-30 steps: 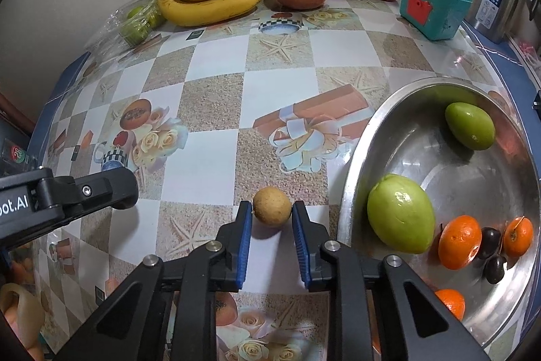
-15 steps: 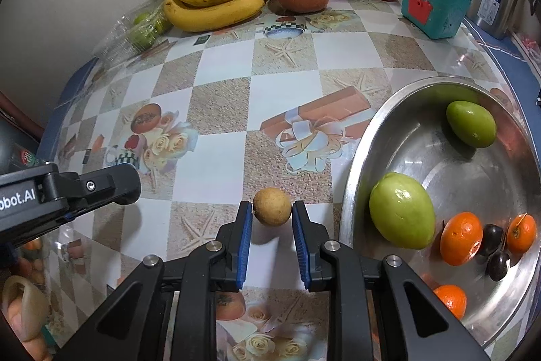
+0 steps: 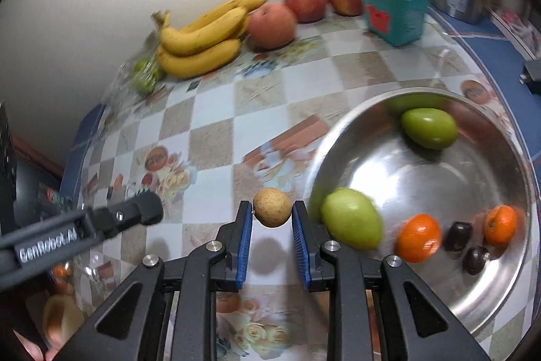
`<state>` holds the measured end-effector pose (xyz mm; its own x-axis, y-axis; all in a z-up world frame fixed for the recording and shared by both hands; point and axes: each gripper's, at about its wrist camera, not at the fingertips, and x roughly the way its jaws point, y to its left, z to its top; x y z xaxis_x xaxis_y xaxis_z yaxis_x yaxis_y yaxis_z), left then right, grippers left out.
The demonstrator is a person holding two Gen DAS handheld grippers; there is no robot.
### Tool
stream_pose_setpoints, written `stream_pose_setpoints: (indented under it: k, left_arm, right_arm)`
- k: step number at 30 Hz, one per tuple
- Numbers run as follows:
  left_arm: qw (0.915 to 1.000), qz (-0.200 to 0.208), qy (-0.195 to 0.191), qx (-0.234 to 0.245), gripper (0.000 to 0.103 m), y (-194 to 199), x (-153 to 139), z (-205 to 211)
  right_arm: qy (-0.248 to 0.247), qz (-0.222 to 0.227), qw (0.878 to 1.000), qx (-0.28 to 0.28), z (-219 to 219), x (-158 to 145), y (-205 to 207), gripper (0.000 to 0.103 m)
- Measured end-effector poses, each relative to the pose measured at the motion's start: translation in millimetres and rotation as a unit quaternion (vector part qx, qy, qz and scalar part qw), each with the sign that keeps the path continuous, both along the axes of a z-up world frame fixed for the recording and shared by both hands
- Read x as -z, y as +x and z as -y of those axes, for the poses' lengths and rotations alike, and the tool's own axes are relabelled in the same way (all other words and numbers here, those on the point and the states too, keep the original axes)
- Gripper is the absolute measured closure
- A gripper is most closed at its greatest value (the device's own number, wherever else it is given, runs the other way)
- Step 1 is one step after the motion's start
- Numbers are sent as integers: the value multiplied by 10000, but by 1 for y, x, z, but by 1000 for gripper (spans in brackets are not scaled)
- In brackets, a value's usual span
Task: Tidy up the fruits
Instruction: 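Carry the dark plum and brown fruit over the steel bowl with both tools, then open both tools to drop the dark plum and brown fruit into the bowl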
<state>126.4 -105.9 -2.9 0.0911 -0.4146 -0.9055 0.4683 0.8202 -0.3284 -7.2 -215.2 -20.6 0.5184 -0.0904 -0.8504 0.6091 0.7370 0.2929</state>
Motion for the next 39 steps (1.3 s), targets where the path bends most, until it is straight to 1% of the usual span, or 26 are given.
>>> stream_pose_setpoints:
  k: [5,7,14,19,23,27,30,38,39]
  left_arm:
    - [9993,3,-16,384,73,-23,-1,25]
    - [9986,23,-7,529,73,-32,-1,34]
    - [9944,92,121,1041,73,-63,4,66]
    - [9894,174,338,1402,73,-86,11,87]
    - [9862,104,460,1585,73,-98,20,98]
    - [9838,165,628,1671,73,-106,26,104]
    - [9833,121,694,1681,73,-107,32,105]
    - [9834,35,685,1678,72,-107,36,103]
    - [9835,25,680,1678,71,-107,36,103]
  right_arm:
    - [-97,-28,9991,423,25,-4,-24,78]
    - [-13,11,9981,617,37,-4,-35,78]
    - [1,-72,9928,1193,75,-2,-73,78]
    - [39,-173,9894,1439,91,6,-89,78]
    - [96,-232,9890,1459,96,12,-94,78]
    - [130,-294,9892,1433,98,19,-93,78]
    - [151,-332,9893,1415,97,22,-92,78]
    - [197,-394,9891,1403,97,26,-89,77]
    - [211,-402,9891,1404,97,26,-89,76]
